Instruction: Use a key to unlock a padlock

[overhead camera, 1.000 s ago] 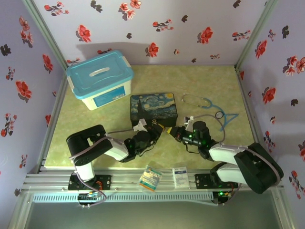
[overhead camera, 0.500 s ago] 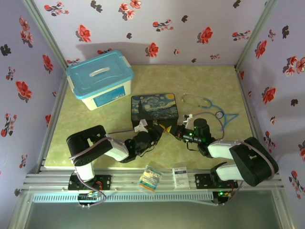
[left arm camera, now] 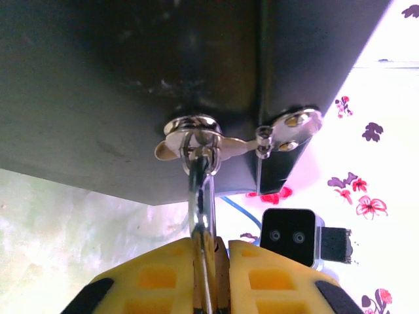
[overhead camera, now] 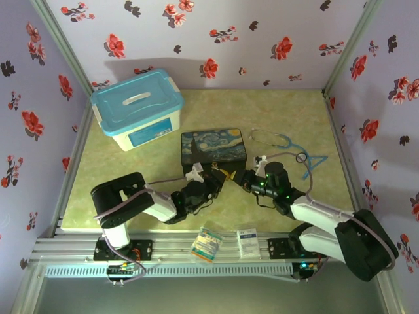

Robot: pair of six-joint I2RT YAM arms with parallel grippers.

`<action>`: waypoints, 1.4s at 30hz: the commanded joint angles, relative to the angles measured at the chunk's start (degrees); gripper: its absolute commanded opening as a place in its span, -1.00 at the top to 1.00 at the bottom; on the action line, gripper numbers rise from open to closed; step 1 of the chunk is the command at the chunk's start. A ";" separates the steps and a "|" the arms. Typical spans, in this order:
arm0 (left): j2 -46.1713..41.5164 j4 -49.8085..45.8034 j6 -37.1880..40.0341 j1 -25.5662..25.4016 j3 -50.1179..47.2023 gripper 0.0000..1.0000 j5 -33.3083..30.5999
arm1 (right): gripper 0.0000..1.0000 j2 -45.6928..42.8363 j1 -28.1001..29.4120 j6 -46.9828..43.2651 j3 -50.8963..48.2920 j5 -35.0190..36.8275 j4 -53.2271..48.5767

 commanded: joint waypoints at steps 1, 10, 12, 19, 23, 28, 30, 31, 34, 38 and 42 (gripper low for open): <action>-1.15 6.33 1.97 -1.76 -0.79 1.00 4.13 | 0.64 -2.12 0.38 -1.38 0.21 2.79 -4.34; -0.83 6.24 2.42 -1.07 -0.88 1.00 4.11 | 0.65 -5.26 0.55 2.05 -3.34 -0.81 -1.01; -0.79 6.26 2.46 -0.87 -0.94 1.00 4.05 | 0.66 -6.23 0.66 1.89 -3.55 -1.46 -1.87; -0.09 6.26 2.61 -0.29 -0.80 1.00 3.95 | 0.51 -11.46 1.01 2.37 -6.09 -0.85 -4.90; 0.22 6.27 2.50 -0.27 -0.51 1.00 4.05 | 0.57 -14.68 1.02 2.31 -6.72 -0.30 -7.16; 0.52 6.26 2.56 -0.33 0.20 1.00 4.54 | 0.66 -15.29 1.08 2.79 -7.07 0.01 -6.23; 0.66 6.26 2.33 -0.35 0.37 1.00 4.56 | 0.69 -14.32 1.32 3.18 -6.99 -0.30 -4.47; 0.66 6.24 2.40 -0.36 0.34 1.00 4.56 | 0.72 -13.57 1.59 3.56 -7.03 -0.38 -2.99; 0.71 6.27 2.32 -0.58 0.47 1.00 4.71 | 0.80 -11.45 2.54 3.55 -6.25 -0.13 -1.33; 0.96 6.26 2.11 -1.01 0.56 1.00 4.85 | 0.90 -9.20 2.86 3.81 -5.65 0.38 1.79; 2.01 6.54 1.07 -2.40 0.60 1.00 4.18 | 0.92 -8.81 2.86 2.39 -3.59 1.19 0.58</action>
